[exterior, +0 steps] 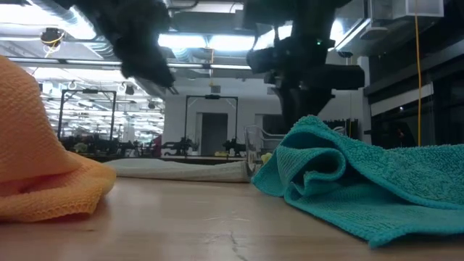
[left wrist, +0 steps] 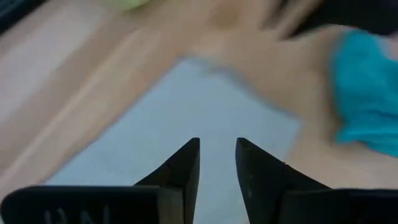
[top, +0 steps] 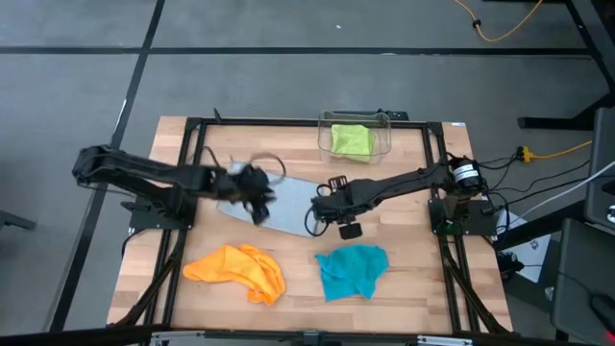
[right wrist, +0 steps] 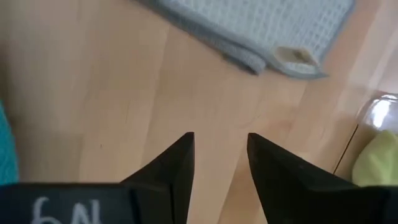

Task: Fold microfiber towels
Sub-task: Fold the gray microfiber towel

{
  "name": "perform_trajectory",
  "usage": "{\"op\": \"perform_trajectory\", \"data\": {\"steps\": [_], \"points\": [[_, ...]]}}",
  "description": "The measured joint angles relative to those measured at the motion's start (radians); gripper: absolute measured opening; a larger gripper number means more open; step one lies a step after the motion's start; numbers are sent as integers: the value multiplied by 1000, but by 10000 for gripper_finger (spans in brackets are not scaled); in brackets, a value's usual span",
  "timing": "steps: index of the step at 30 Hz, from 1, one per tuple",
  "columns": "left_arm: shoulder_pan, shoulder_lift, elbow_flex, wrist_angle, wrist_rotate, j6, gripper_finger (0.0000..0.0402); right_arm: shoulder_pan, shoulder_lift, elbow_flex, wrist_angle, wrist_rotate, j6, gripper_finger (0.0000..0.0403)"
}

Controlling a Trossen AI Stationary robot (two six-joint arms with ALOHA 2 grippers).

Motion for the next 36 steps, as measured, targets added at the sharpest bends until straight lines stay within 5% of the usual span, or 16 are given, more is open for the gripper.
{"op": "perform_trajectory", "data": {"steps": [4, 10, 14, 19, 25, 31, 36], "points": [[-114, 137, -32, 280, -55, 67, 94, -3, -9, 0, -48, 0, -24, 150], [-134, 370, -33, 581, -78, 217, 94, -54, -103, -32, -93, -15, -45, 150], [-123, 431, -34, 599, -152, 238, 94, -83, -233, -161, 68, -22, -70, 150], [-123, 498, -33, 685, -162, 237, 94, -124, -373, -449, 497, -173, -257, 150], [-135, 634, 24, 740, -156, 267, 94, -170, -377, -679, 932, -180, -391, 150], [-179, 713, 145, 704, -162, 388, 95, -173, -343, -723, 1052, -183, -464, 150], [-173, 712, 209, 526, -174, 341, 124, -174, -342, -723, 1065, -215, -464, 150]]}}
